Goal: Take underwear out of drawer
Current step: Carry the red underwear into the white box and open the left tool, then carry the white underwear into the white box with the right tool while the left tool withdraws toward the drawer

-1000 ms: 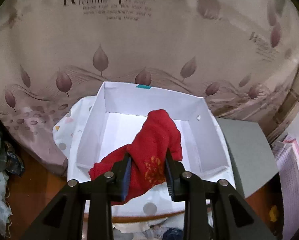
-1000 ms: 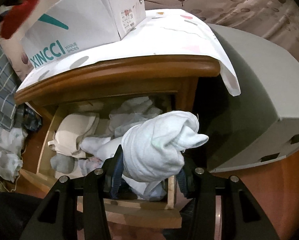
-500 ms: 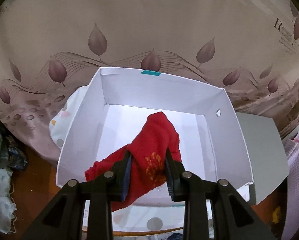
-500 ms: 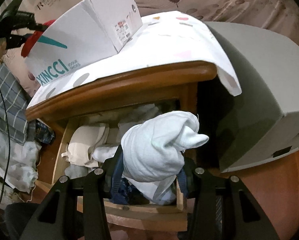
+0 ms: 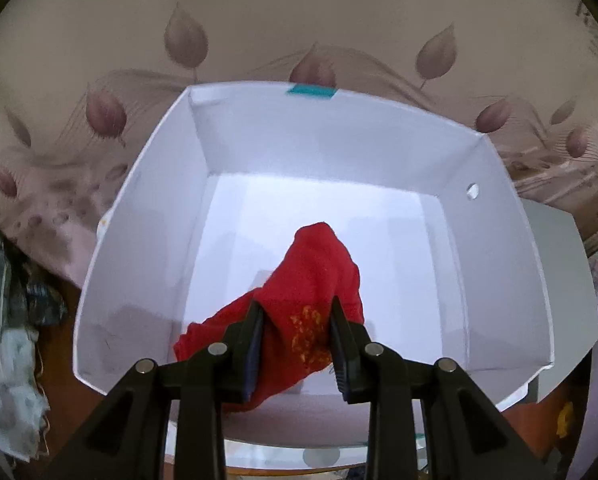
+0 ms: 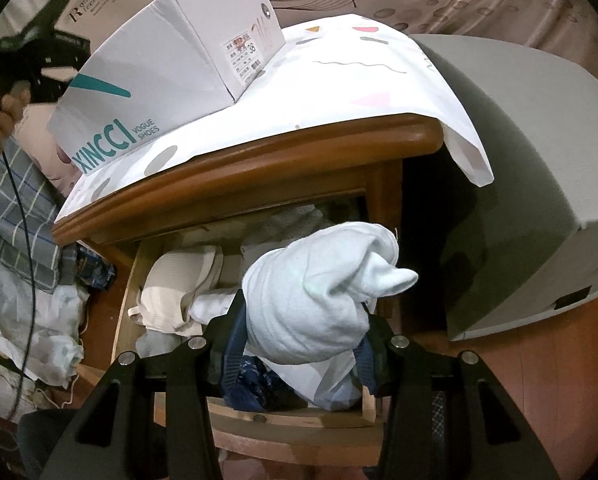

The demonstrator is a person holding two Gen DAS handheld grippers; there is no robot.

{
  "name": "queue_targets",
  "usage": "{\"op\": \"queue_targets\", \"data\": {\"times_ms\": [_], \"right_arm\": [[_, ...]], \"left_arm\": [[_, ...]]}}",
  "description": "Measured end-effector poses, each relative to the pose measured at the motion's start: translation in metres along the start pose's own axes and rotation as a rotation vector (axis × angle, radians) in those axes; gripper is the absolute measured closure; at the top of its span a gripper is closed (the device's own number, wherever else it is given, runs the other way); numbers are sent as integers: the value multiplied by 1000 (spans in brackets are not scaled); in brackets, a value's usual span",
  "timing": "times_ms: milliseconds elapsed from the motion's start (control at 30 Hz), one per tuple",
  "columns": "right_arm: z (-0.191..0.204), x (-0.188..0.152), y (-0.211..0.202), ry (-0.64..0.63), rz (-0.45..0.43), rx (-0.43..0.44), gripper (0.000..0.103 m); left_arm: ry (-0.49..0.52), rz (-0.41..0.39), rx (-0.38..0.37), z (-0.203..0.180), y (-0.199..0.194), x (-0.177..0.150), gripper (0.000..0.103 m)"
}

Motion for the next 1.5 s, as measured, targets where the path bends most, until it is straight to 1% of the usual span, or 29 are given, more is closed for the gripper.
{"op": "queue_targets", "data": {"times_ms": [167,233,400,567,633,767,867,967,1000,1067,1267,1400,1500], "right_arm": [[0,-1,1,2,6,-2,59],[1,0,2,-2,7,-3,59],[0,1,-1,-15,-11,-26,59],[-3,1,-1,-3,-10,-32,59],[-3,1,-1,-7,-8,-38,59],[-3,1,0,-12,-4,-49,59],[-3,2,1,-15,-2,-51,59],[-3,1,3,-19,3,-54,59],[-3,1,3,-22,3,-57,59],[-2,1,4,-28,3,-63,59],[-1,-1,7,-41,11,-71,59],[-1,-1,7,-46,11,-80,59],[1,-1,8,-61,13,-93,59]], "left_arm": [[-32,18,9,1,-3,-7,73],[-53,41,17,2,-3,-13,73],[-59,63,52,5,-4,-25,73],[-59,49,52,7,-6,-25,68],[-56,40,55,7,-9,-24,68],[-13,-1,71,5,-13,-20,61],[-36,-21,25,6,-20,-16,52],[-55,-47,-5,7,-31,-12,48],[-62,-66,-15,9,-39,-9,47],[-62,-90,-18,8,-50,-7,44],[-41,-189,2,16,-93,-18,43],[-46,-259,29,29,-120,-38,43],[-69,-285,55,43,-131,-62,43]]}}
Point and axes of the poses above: each gripper's, at about its wrist camera, not at the fingertips, and y roughly the way its jaws point, z to its left, x to its top, the point moved 7 cm from there along y, roughly the way its jaws point, and after that the axes turned 9 degrees about x, right-handed, at the moved point
